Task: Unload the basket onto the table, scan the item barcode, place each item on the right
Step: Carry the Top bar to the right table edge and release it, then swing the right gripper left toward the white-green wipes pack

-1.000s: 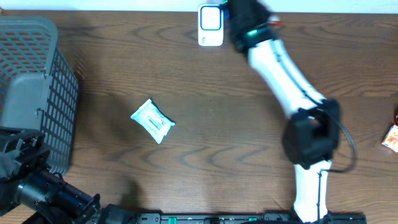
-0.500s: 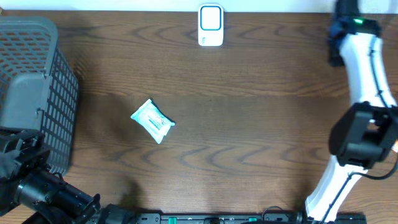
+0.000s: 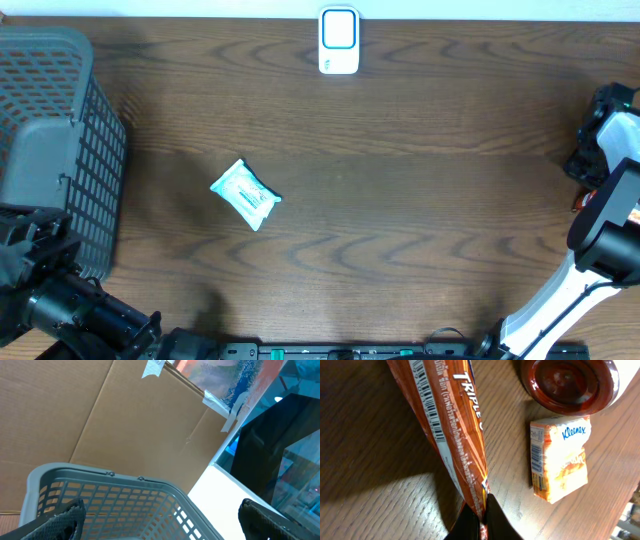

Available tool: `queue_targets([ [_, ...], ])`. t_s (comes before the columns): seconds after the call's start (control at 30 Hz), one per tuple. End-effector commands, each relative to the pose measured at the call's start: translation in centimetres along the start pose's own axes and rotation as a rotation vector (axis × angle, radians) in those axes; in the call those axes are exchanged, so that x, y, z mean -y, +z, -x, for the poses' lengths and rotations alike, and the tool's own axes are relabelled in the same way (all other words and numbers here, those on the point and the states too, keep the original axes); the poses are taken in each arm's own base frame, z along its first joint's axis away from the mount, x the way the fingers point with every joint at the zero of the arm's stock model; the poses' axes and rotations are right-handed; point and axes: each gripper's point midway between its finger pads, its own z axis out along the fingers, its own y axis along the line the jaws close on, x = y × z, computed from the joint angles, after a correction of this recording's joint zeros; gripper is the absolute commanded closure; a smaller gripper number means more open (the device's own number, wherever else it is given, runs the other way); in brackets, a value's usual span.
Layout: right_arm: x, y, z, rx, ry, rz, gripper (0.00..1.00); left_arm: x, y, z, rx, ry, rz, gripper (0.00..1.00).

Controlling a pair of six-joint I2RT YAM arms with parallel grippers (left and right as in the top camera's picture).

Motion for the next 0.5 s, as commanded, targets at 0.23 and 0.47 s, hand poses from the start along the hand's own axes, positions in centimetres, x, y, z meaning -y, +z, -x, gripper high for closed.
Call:
queue_targets([
  [0.23, 0.9, -9.5, 5.7, 0.151, 0.084, 0.136, 0.01, -0.4, 0.0, 0.5, 0.006, -0.012, 0.014, 0.02],
  [0.47, -8.2, -21.0, 3.1, 0.081, -0.034, 0.786, 0.01, -0.4, 0.0, 0.5, 0.006, -0.012, 0.014, 0.02],
])
